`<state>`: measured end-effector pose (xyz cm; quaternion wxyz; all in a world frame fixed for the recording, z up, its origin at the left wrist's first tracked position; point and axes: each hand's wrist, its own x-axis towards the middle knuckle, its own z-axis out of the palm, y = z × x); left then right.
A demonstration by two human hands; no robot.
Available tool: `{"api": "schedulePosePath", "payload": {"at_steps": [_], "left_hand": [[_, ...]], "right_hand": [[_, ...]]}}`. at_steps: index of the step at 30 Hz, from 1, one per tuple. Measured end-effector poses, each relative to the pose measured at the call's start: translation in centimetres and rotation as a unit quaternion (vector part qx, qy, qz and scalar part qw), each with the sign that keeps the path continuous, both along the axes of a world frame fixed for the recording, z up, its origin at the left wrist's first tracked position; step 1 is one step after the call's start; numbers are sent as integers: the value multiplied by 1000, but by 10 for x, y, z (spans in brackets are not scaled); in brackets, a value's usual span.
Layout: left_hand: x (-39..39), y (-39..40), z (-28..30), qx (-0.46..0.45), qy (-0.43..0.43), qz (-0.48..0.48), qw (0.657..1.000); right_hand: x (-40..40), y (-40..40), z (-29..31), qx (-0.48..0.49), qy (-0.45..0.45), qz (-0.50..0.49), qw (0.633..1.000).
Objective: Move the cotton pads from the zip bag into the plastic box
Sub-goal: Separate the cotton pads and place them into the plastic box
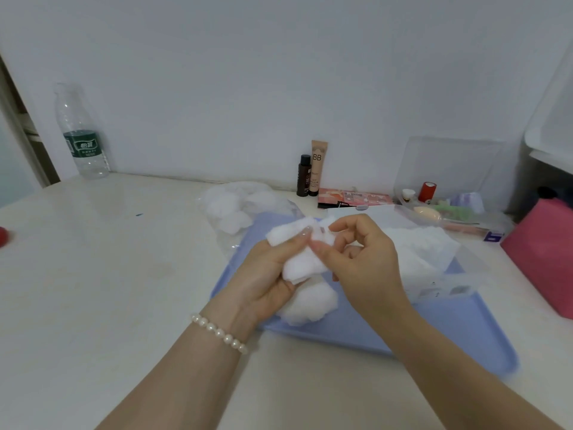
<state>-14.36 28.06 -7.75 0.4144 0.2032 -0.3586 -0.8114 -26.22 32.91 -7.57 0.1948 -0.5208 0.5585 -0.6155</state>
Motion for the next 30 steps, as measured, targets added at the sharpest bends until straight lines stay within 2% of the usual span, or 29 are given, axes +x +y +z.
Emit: {"api": "schedulePosePath", "payload": {"at_steps": [3, 5, 7, 9, 12, 15, 19, 27, 30], "left_hand": [[14, -9, 8, 2, 20, 78, 997], [22, -15, 12, 8, 23, 92, 995], [27, -17, 12, 14, 15, 95, 995], [28, -16, 12, 17, 8, 89, 996], [27, -15, 11, 27, 14, 81, 996], [28, -16, 12, 36, 22, 80, 996], [30, -18, 12, 43, 24, 85, 995], [31, -20, 11, 49, 25, 86, 995], [31, -20, 11, 49, 24, 83, 995]], "right_hand": [[-7, 0, 1, 22, 7, -11, 1000], [-11, -2, -3, 102, 120, -9, 988], [-8, -2, -7, 178, 266, -5, 947], [-3, -1, -12, 215, 335, 8, 917], [4, 3, -17, 254, 341, 26, 905], [2, 3, -19, 266, 297, 50, 916], [2, 4, -19, 229, 251, 50, 939], [-9, 0, -8, 181, 242, -4, 953], [-15, 2, 10, 163, 208, -11, 964]]}}
